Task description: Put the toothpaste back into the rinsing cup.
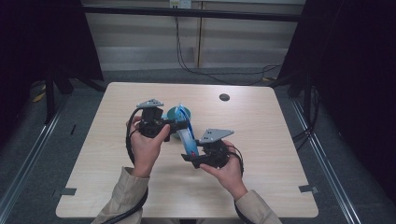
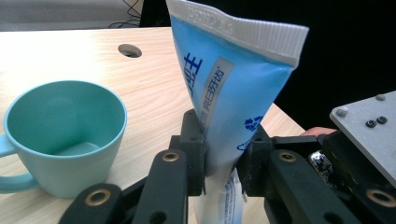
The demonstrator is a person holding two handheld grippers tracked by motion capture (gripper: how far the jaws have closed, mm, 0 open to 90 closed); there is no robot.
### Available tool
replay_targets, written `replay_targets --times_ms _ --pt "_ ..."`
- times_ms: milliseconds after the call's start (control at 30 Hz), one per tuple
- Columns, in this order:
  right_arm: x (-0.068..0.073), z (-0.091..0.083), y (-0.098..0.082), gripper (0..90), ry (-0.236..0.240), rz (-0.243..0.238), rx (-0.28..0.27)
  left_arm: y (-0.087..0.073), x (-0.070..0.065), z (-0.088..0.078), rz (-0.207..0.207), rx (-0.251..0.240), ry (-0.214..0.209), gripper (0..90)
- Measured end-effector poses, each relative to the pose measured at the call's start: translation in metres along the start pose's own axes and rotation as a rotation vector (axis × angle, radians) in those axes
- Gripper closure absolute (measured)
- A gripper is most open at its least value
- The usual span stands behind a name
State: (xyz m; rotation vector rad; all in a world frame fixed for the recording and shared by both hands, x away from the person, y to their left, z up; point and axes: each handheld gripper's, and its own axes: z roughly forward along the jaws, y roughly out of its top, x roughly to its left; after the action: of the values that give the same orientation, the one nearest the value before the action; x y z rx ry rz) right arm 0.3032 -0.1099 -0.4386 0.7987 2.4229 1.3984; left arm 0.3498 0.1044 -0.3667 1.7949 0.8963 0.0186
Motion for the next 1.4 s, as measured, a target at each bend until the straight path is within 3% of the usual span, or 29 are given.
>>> replay_targets --times_ms 300,467,700,767,1100,1400 --pt "0.005 0.004 0.001 35.4 0.012 -0.014 -0.002 0.0 -0.001 0.001 0.01 -0.014 0.008 75.5" --pt "0.005 0.001 0.002 34.9 0.016 -0.03 -0.003 0.003 -0.004 -0.003 0.037 -0.016 -0.007 75.7" --pt "-0.003 -0.01 -0.002 24.0 -0.034 -0.066 -0.004 0.01 -0.006 -0.011 0.067 -0.023 0.018 75.6" --pt "-0.008 -0.014 -0.007 21.1 -0.053 -0.068 0.007 0.012 -0.005 -0.013 0.075 -0.025 0.032 75.6" --pt "-0.035 -0.034 -0.053 15.1 -0.12 0.017 0.085 0.023 -0.003 -0.019 0.097 -0.025 0.066 75.5" --pt "-0.045 -0.044 -0.084 14.4 -0.15 0.06 0.126 0.032 -0.002 -0.024 0.1 -0.045 0.095 75.4"
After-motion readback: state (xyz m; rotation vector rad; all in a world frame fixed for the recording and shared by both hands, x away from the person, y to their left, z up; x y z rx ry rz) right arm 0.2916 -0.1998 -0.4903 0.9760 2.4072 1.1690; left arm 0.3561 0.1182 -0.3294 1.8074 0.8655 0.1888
